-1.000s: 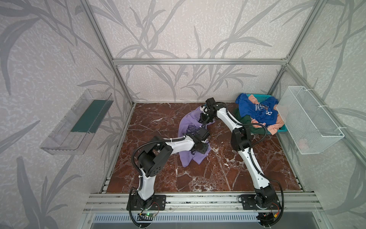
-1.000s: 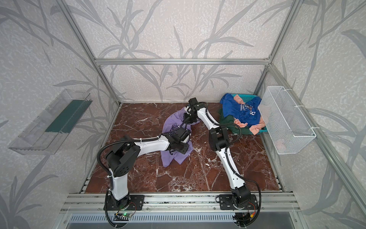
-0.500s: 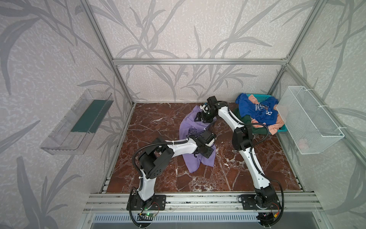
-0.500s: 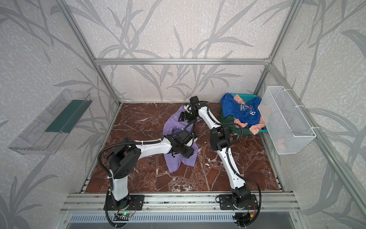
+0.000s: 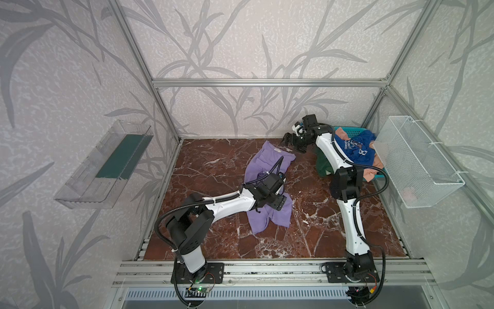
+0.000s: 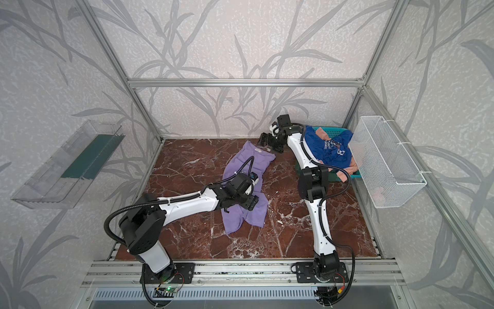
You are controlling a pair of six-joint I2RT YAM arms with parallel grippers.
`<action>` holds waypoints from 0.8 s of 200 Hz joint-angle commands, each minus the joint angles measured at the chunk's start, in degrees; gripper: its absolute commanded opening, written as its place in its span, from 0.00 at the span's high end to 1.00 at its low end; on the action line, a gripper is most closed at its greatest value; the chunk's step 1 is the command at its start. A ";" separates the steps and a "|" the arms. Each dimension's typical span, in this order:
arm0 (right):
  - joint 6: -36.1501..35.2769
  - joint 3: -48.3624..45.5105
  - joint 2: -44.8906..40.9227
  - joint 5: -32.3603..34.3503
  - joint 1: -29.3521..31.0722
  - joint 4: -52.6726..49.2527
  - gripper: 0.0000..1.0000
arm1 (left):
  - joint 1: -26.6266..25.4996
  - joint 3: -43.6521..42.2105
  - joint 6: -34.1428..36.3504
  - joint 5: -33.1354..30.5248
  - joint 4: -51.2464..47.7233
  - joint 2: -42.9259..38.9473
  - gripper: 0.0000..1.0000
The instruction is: Fold and stack the t-shirts
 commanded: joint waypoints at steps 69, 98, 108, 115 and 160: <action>4.80 -23.81 -8.40 8.36 0.54 11.08 0.33 | 3.68 -4.46 -3.94 -6.88 0.46 -8.04 0.01; 5.10 -22.33 -4.93 10.39 0.15 10.88 0.41 | 4.51 -5.08 -4.26 -6.56 -0.30 -9.00 0.01; 5.10 -21.40 -3.58 10.52 -0.05 10.93 0.42 | 4.78 -5.43 -4.55 -6.48 -0.26 -9.26 0.01; 5.10 -20.44 -2.57 10.66 -0.16 10.77 0.47 | 4.83 -5.69 -4.69 -6.57 -0.28 -9.51 0.01; 3.68 -7.84 6.85 10.63 -0.43 5.46 0.58 | 5.83 -6.94 -5.26 -7.29 -0.62 -10.83 0.01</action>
